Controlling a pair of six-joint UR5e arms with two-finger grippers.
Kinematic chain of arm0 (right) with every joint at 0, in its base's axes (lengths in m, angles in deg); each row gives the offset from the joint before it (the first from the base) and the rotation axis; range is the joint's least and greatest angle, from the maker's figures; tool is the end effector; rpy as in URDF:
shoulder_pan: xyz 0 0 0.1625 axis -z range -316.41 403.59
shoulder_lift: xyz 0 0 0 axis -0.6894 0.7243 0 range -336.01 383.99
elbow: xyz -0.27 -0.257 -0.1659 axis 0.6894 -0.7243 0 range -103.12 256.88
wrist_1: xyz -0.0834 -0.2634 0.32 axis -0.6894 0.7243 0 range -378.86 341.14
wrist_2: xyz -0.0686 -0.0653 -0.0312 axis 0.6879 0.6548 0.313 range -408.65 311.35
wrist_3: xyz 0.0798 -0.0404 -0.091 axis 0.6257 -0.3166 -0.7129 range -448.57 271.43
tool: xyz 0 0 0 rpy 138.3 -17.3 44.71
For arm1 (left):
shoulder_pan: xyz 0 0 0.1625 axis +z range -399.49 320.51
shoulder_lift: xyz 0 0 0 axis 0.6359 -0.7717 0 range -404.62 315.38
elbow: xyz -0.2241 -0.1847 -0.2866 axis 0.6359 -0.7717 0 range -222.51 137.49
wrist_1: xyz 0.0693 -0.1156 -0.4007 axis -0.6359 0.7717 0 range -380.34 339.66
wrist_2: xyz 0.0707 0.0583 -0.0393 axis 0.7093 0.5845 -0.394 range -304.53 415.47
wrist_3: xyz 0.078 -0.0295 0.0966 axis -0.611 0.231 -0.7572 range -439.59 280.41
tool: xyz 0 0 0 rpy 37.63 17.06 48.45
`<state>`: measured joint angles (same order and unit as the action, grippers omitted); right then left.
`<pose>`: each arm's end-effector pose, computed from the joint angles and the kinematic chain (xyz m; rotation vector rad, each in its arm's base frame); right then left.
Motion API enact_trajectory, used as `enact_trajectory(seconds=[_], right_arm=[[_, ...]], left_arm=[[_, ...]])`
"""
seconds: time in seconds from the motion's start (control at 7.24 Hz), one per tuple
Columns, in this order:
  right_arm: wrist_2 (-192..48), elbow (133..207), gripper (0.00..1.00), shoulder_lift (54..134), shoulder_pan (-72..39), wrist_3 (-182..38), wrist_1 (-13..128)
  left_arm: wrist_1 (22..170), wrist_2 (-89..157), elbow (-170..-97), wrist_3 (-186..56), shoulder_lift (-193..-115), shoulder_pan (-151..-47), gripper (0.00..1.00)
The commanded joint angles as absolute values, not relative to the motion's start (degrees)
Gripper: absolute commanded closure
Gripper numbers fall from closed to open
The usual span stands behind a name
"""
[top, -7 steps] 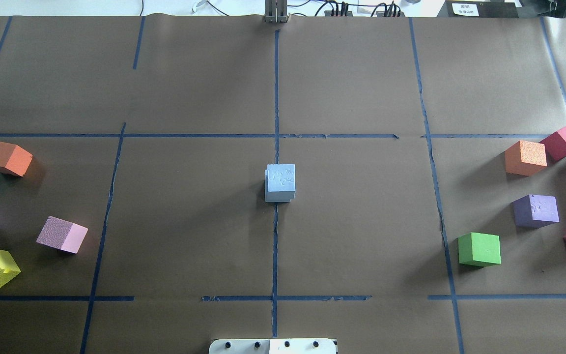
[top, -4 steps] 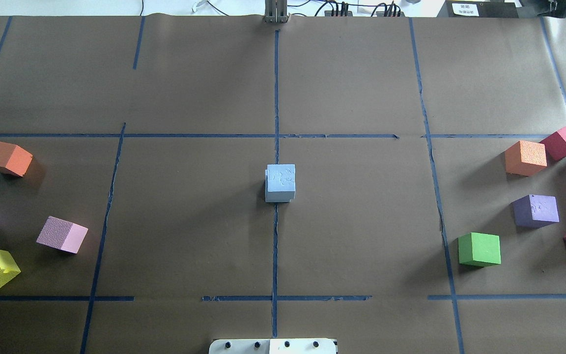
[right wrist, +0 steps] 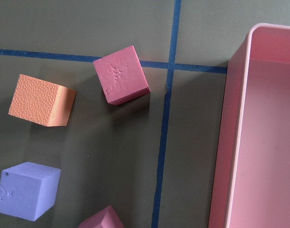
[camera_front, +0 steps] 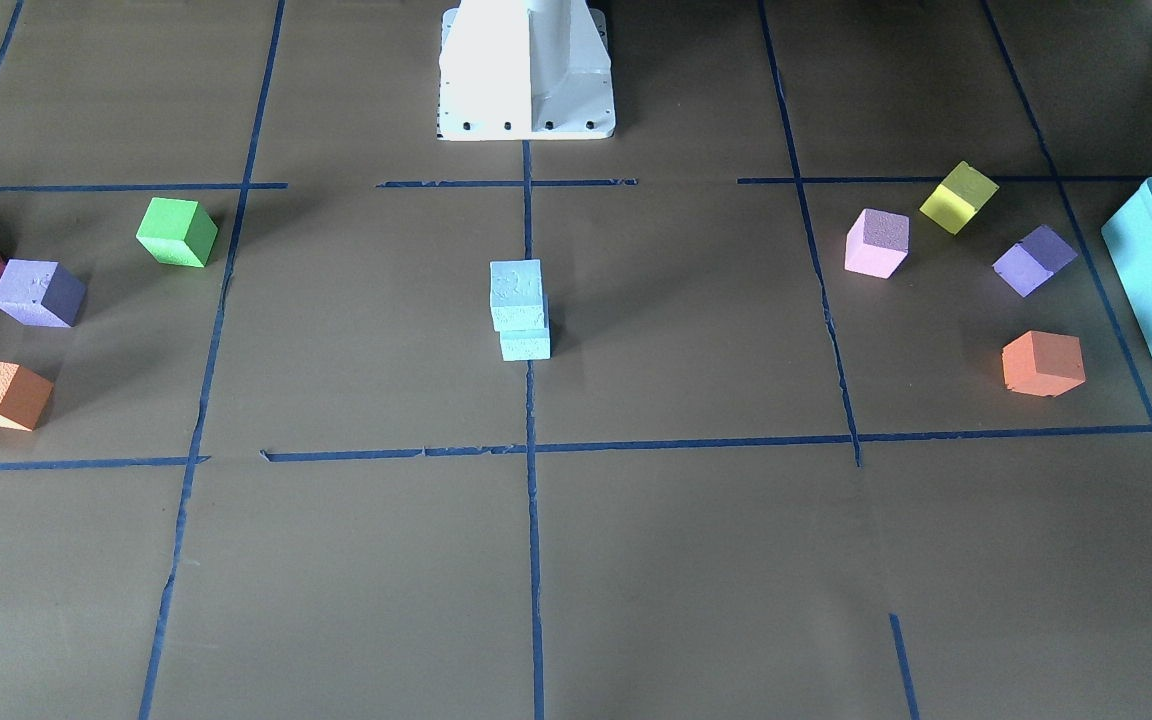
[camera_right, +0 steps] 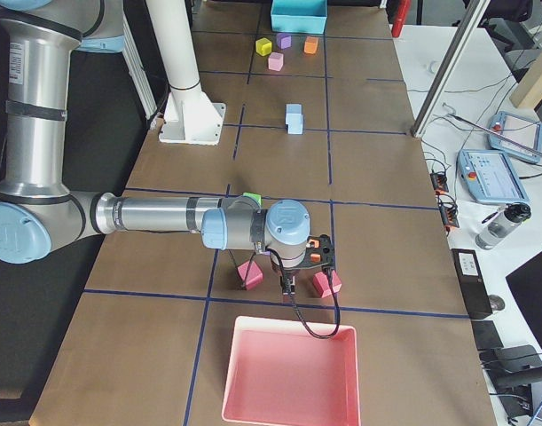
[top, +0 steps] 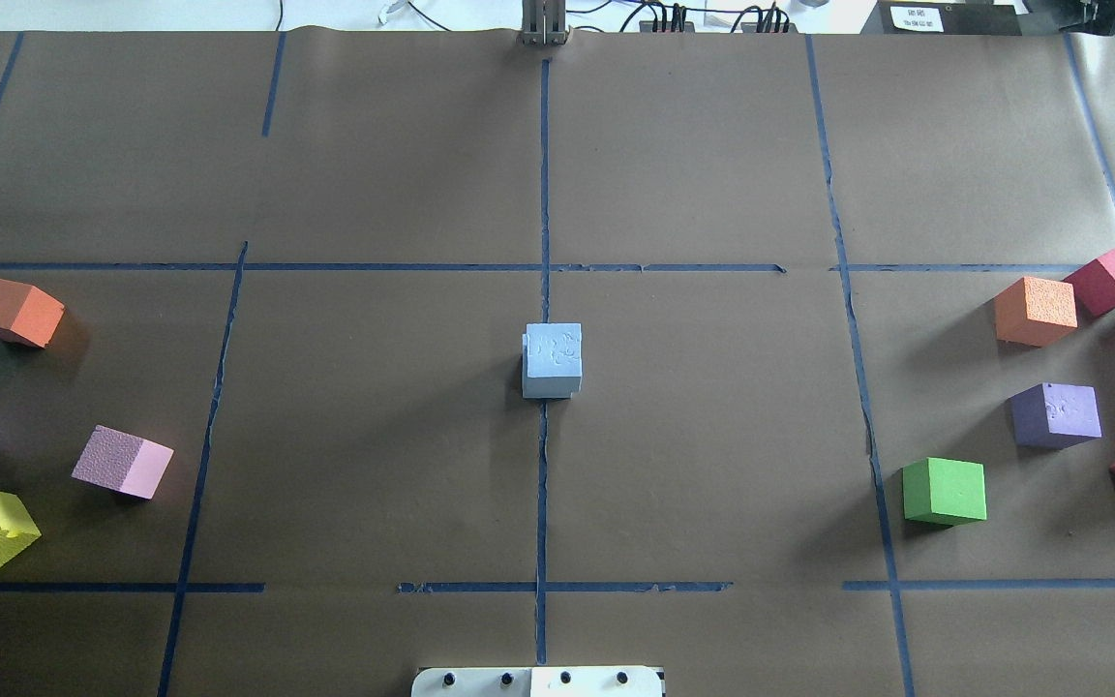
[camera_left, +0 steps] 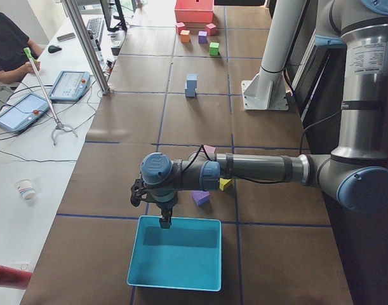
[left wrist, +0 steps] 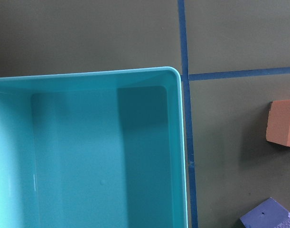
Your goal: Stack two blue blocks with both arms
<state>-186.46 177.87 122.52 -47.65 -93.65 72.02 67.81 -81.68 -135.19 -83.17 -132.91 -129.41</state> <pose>0.0483 -0.4415 0.6318 0.0717 -0.8319 -0.0745 -0.0391 -0.4874 0.6519 0.0107 0.8231 0.0538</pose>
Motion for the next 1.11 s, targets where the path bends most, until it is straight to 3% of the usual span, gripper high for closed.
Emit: enact_trajectory(seconds=[0.0,0.97], right_arm=[[-186.5,177.9,0.00,122.5,-47.6,-93.7,71.9],[-185.9,175.2,0.00,122.6,-49.4,-93.8,71.9]], left_arm=[[68.0,-82.3,-135.2,-83.2,-132.9,-129.4,0.00],[68.0,-82.3,-135.2,-83.2,-132.9,-129.4,0.00]])
